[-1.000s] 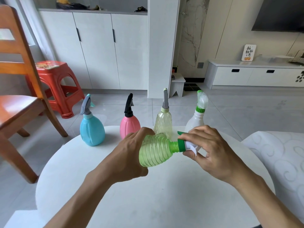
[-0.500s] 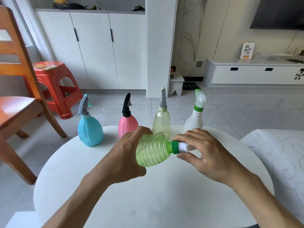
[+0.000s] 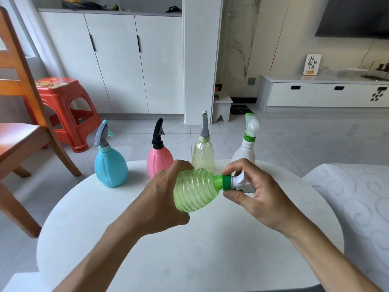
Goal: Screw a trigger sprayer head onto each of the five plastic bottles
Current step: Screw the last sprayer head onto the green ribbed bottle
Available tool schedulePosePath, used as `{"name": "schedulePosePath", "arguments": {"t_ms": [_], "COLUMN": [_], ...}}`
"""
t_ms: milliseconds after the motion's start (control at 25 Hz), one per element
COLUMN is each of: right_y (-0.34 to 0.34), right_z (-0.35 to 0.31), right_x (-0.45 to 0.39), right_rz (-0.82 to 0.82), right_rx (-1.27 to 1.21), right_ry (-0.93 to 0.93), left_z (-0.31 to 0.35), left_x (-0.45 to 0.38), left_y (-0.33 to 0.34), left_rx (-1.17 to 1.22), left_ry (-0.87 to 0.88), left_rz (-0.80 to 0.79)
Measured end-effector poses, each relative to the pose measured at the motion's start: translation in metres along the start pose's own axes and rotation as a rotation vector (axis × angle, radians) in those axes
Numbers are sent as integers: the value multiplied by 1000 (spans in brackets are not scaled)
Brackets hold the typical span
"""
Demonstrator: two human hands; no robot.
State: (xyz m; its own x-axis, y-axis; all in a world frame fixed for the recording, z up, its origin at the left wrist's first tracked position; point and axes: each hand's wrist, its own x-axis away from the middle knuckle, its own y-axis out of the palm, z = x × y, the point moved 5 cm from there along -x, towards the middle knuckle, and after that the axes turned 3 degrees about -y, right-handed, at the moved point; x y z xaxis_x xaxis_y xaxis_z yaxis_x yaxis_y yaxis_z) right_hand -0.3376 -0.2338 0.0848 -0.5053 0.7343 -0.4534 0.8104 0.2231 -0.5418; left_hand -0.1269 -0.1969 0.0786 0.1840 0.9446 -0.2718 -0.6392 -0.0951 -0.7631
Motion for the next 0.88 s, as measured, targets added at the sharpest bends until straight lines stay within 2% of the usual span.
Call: {"name": "schedulePosePath", "arguments": {"t_ms": [80,160,480,600,880], "right_y": [-1,-1,7,13,9], "right_z": [-4,-3,9,12,15], "right_x": [-2,-3,-1,-2,-1], "right_rz": [-25,-56,-15,-11,2], "right_rx": [96,123,-205,-303,-266], "right_ry": [-71,-66,199,233,290], "left_z": [2,2,7,6,9], "left_x": [1,1,3,3,3], "left_y": [0,0,4,6,11], "left_rx": [-48,-76,-175,-179,-216], "left_ry": [18,27,106,97,117], "left_rz": [5,-2,110,140,158]}}
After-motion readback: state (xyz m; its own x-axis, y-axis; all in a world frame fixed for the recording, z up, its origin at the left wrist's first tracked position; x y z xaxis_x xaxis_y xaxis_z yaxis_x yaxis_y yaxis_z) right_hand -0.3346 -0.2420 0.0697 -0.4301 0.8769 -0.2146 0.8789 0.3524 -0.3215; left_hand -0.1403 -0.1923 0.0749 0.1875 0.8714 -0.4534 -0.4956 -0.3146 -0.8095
